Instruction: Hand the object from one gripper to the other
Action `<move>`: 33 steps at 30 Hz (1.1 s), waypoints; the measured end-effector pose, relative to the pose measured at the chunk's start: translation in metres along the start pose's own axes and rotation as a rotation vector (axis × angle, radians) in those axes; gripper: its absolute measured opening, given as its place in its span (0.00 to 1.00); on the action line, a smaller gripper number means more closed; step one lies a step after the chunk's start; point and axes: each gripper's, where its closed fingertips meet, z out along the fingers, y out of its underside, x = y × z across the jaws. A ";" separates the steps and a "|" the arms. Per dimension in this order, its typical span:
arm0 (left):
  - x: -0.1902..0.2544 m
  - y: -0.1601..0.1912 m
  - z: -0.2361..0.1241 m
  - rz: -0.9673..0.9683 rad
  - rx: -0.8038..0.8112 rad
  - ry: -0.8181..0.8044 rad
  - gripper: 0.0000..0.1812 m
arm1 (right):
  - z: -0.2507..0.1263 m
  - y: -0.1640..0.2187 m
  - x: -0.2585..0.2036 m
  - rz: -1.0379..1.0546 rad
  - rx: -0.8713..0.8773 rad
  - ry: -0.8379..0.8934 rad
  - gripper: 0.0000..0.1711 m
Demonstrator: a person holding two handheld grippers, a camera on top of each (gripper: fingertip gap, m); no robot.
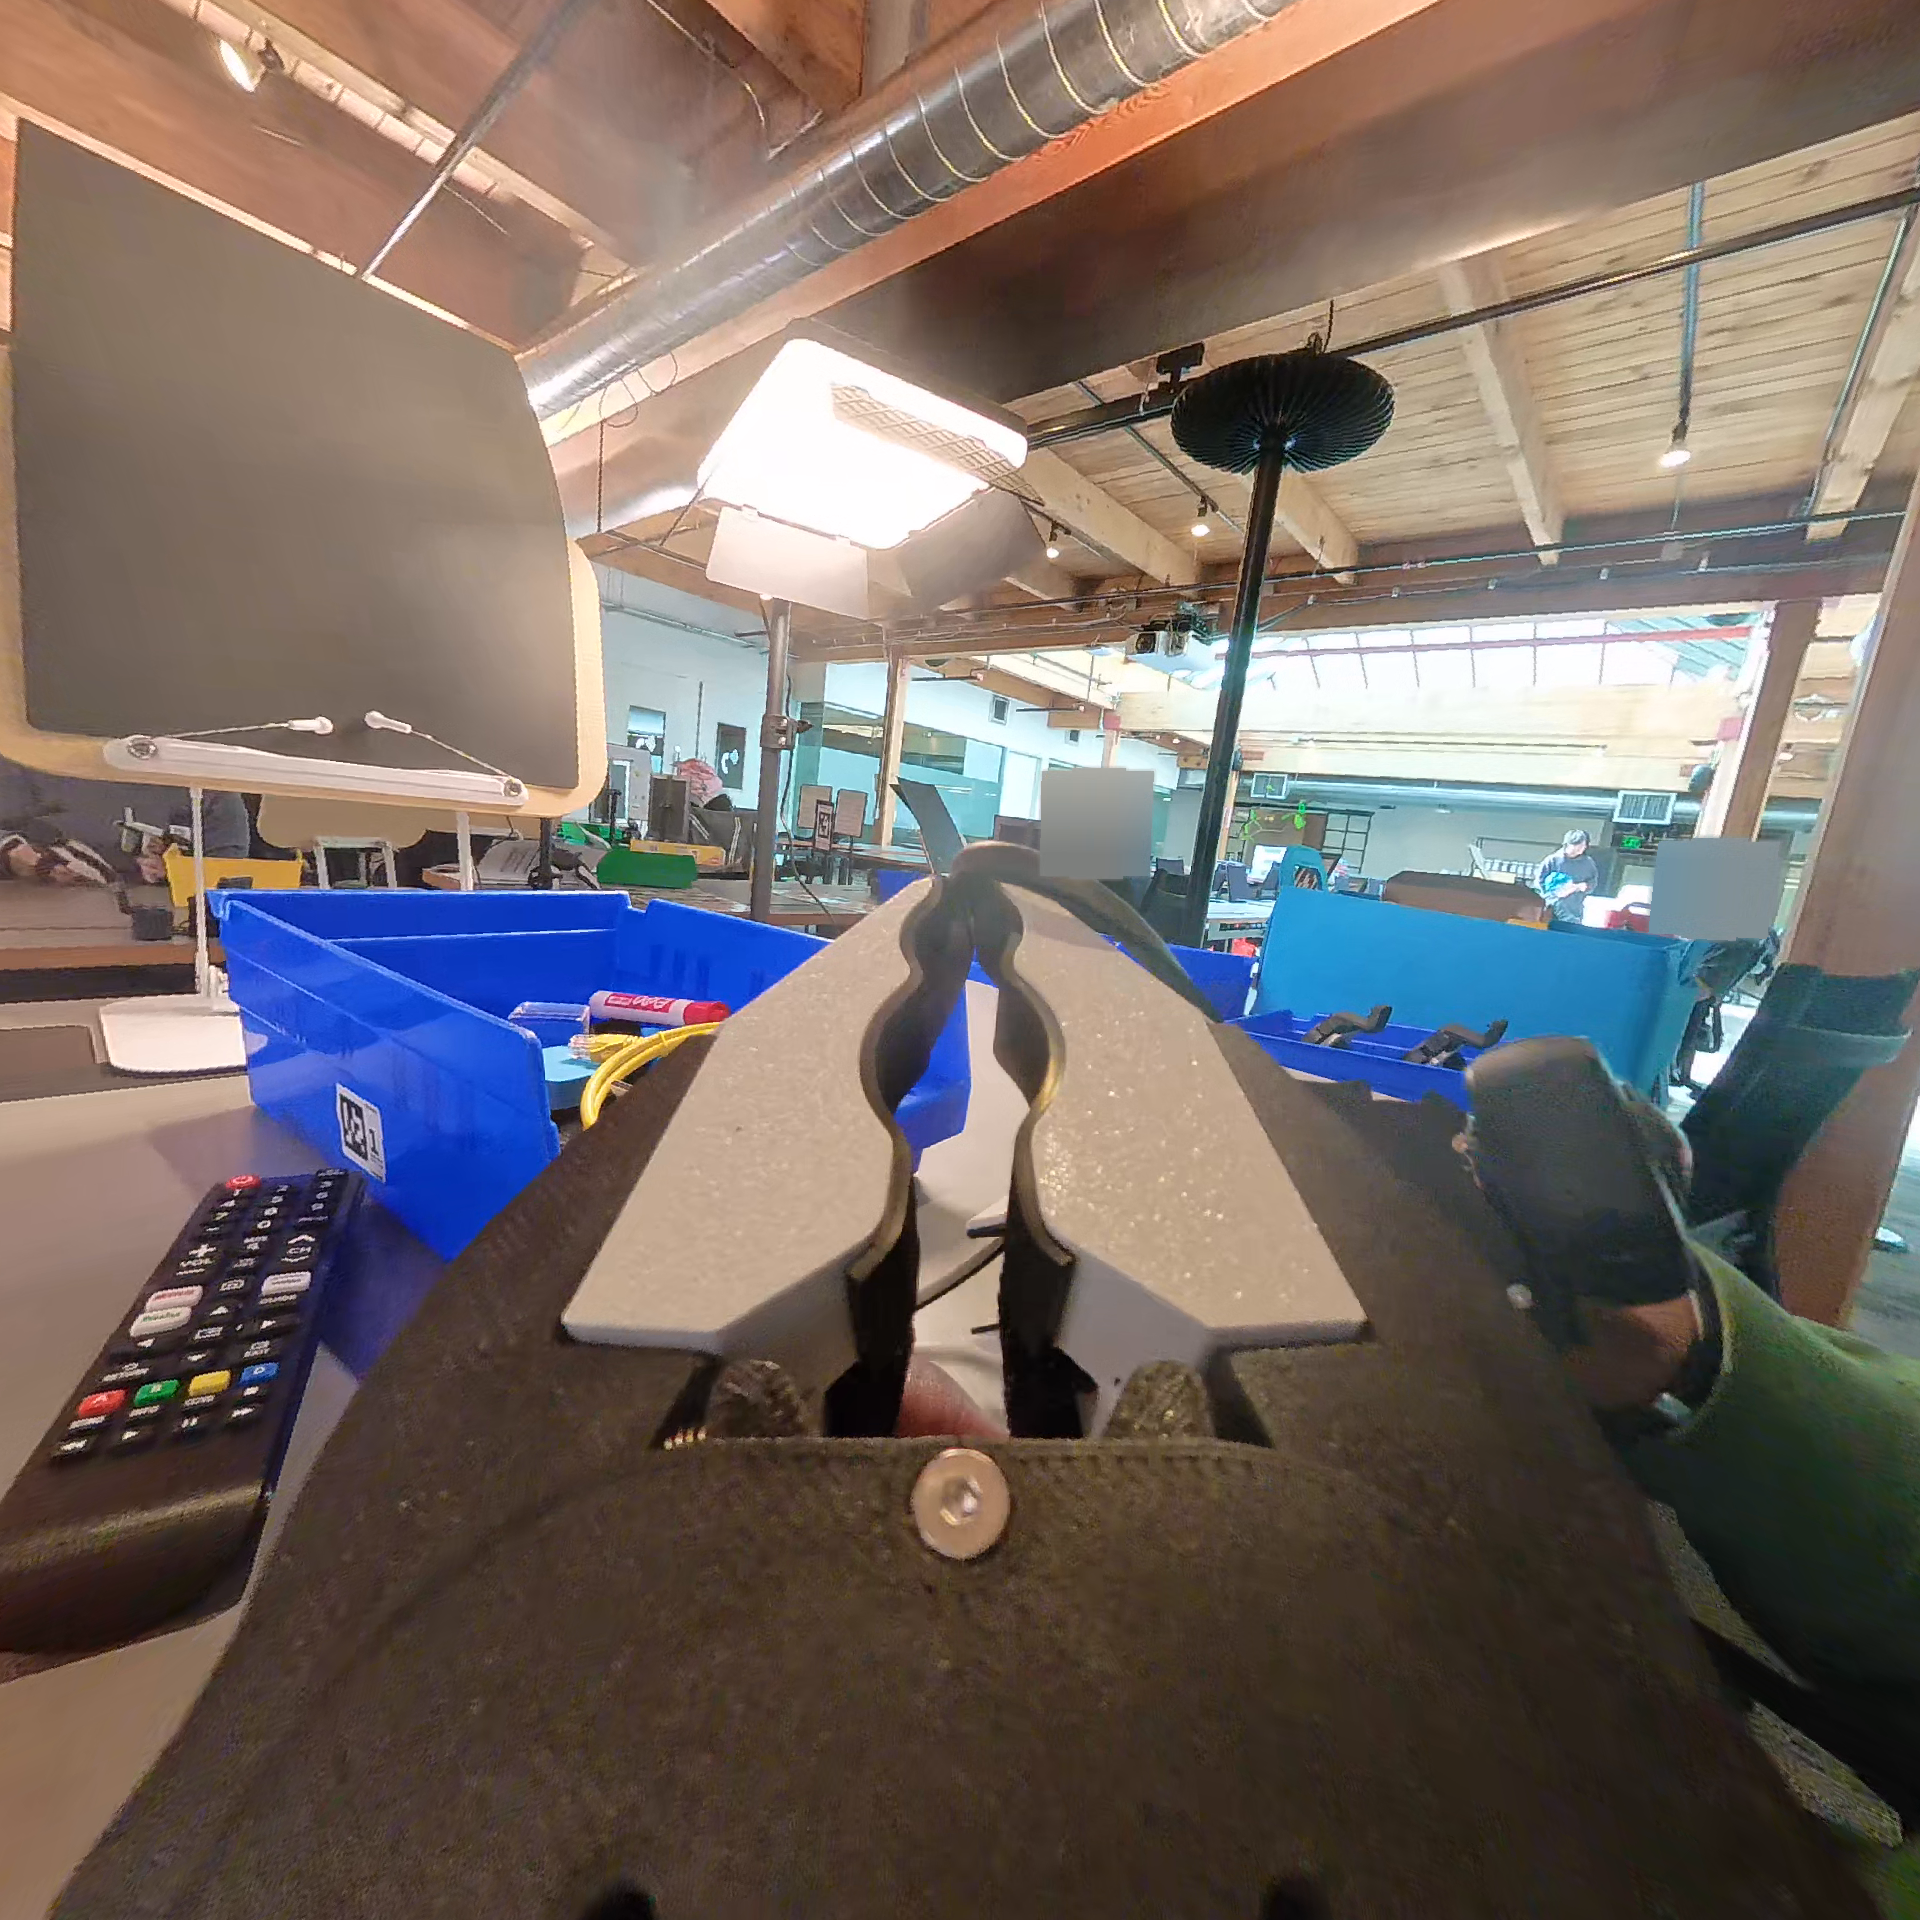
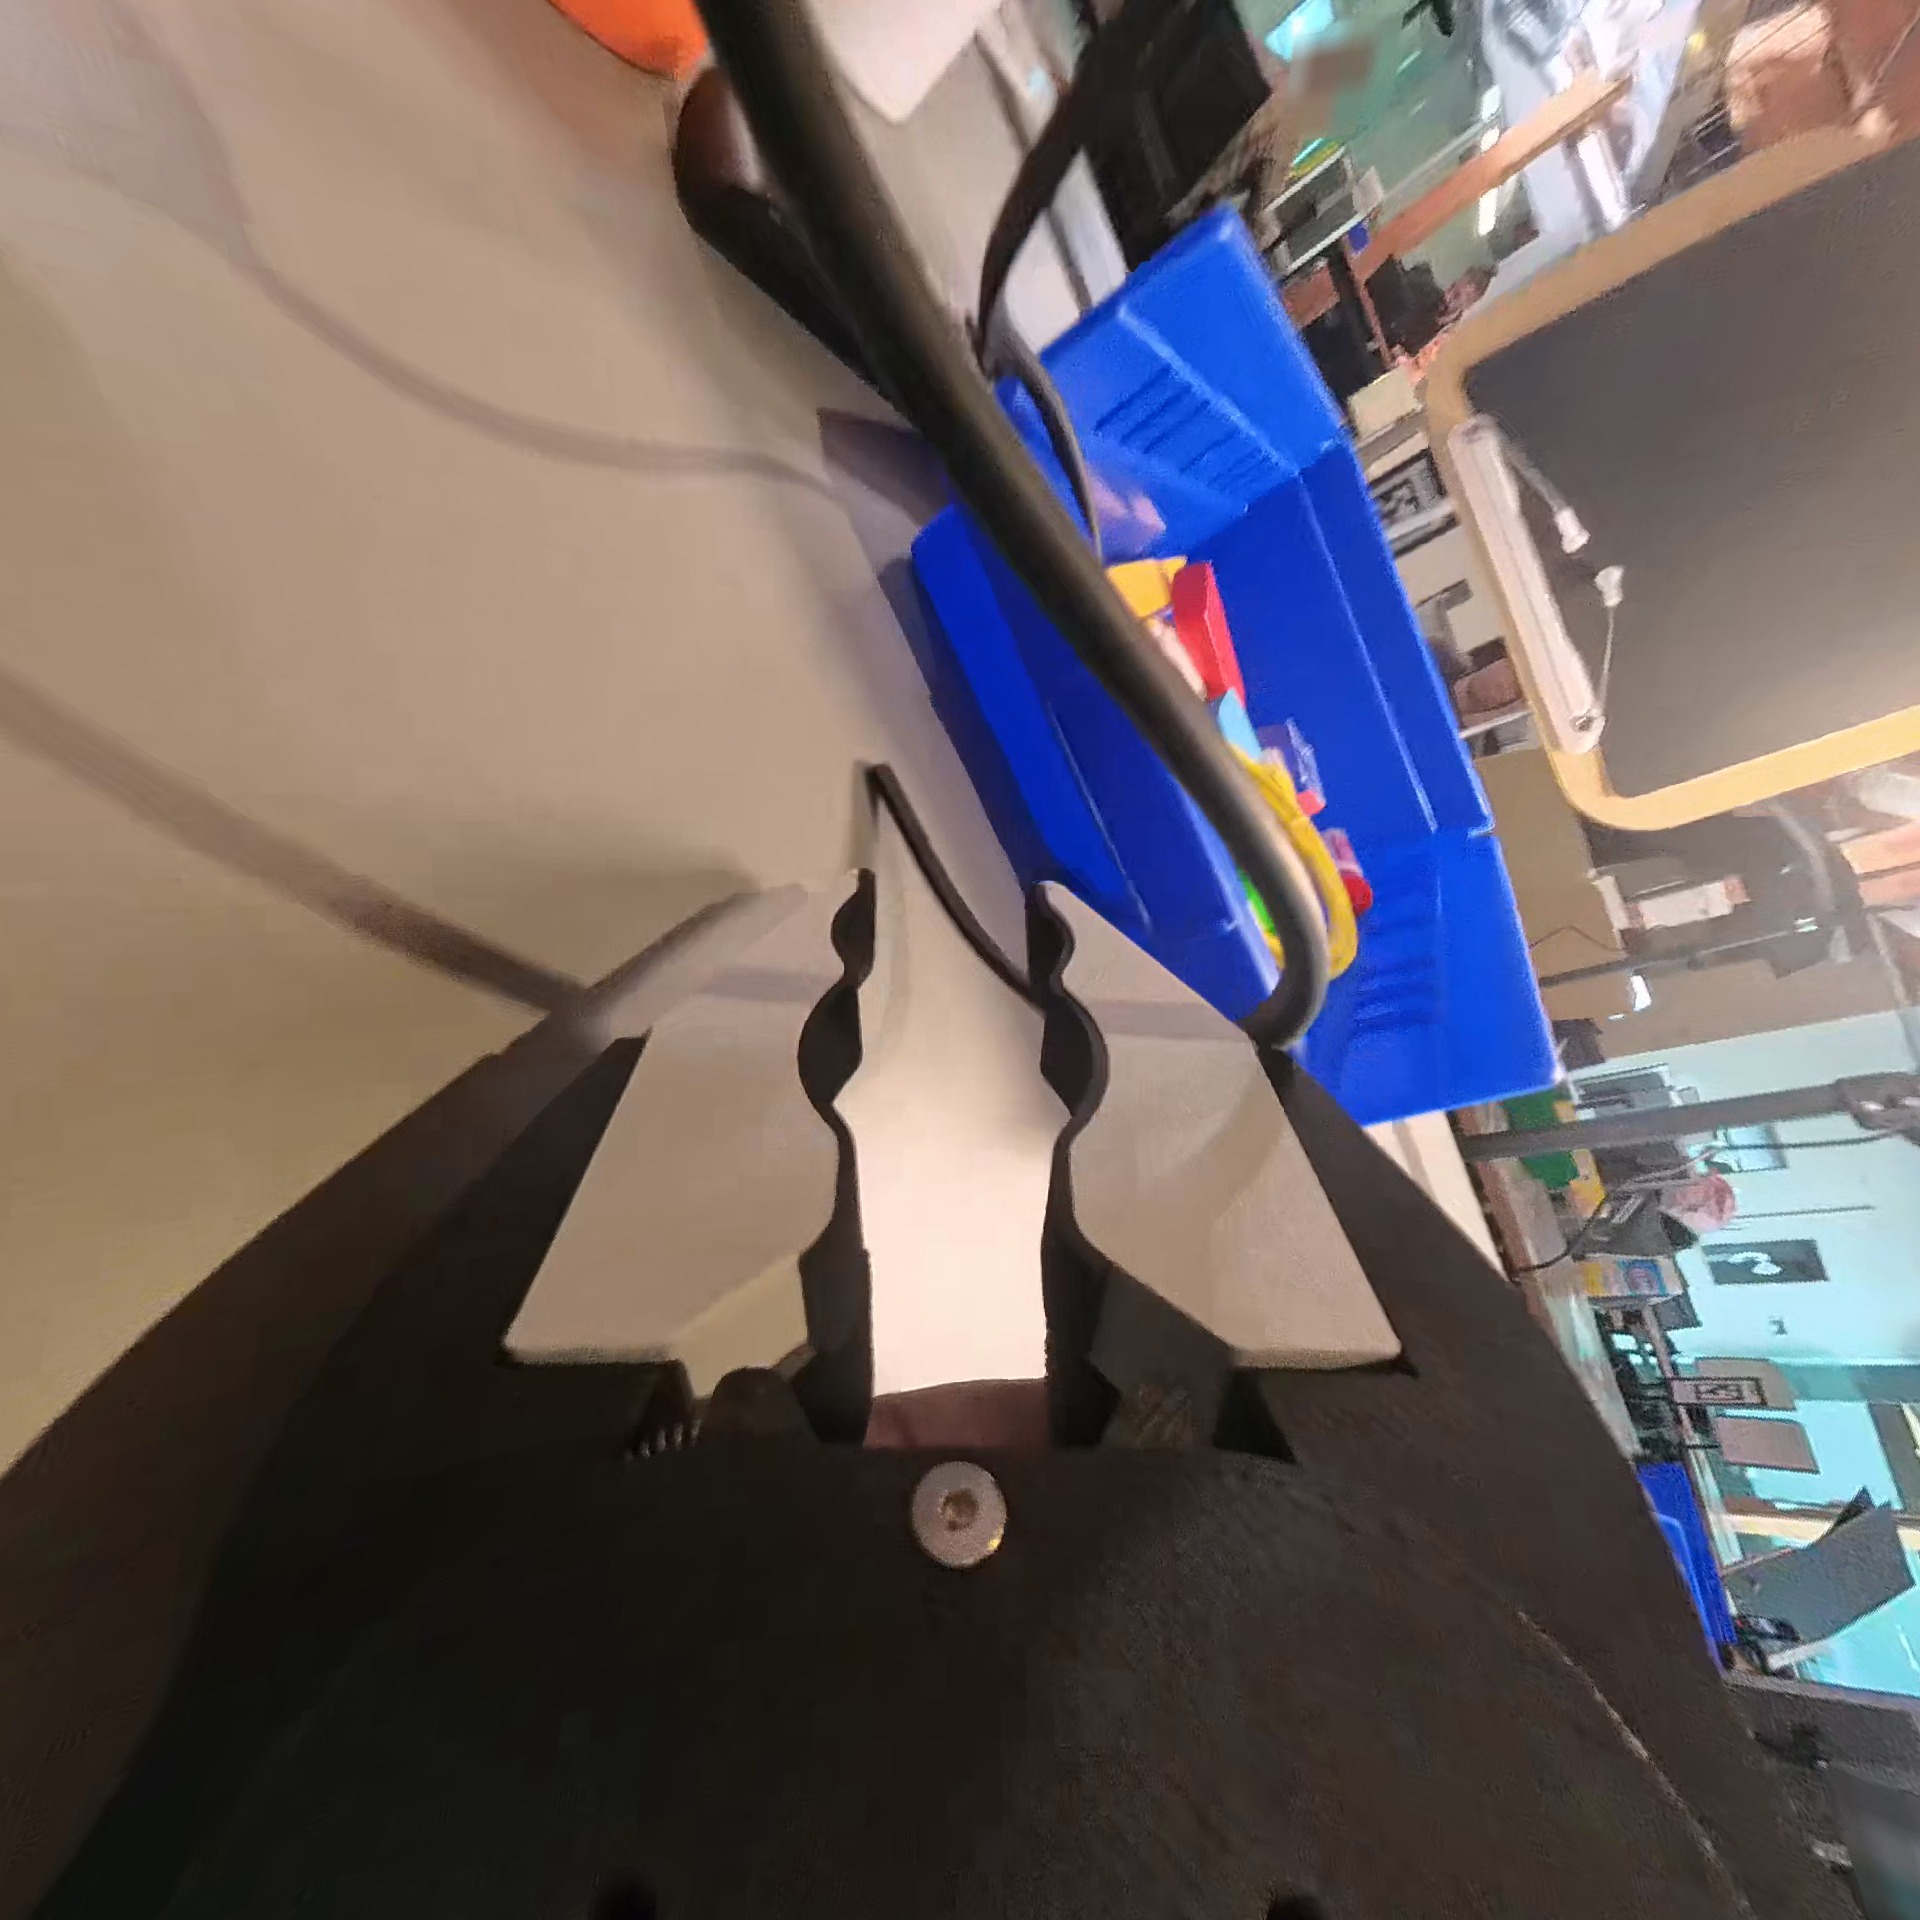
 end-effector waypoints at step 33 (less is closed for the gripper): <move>0.034 0.039 0.010 0.200 -0.186 0.110 0.02 | -0.051 -0.098 0.029 0.182 0.484 0.218 0.14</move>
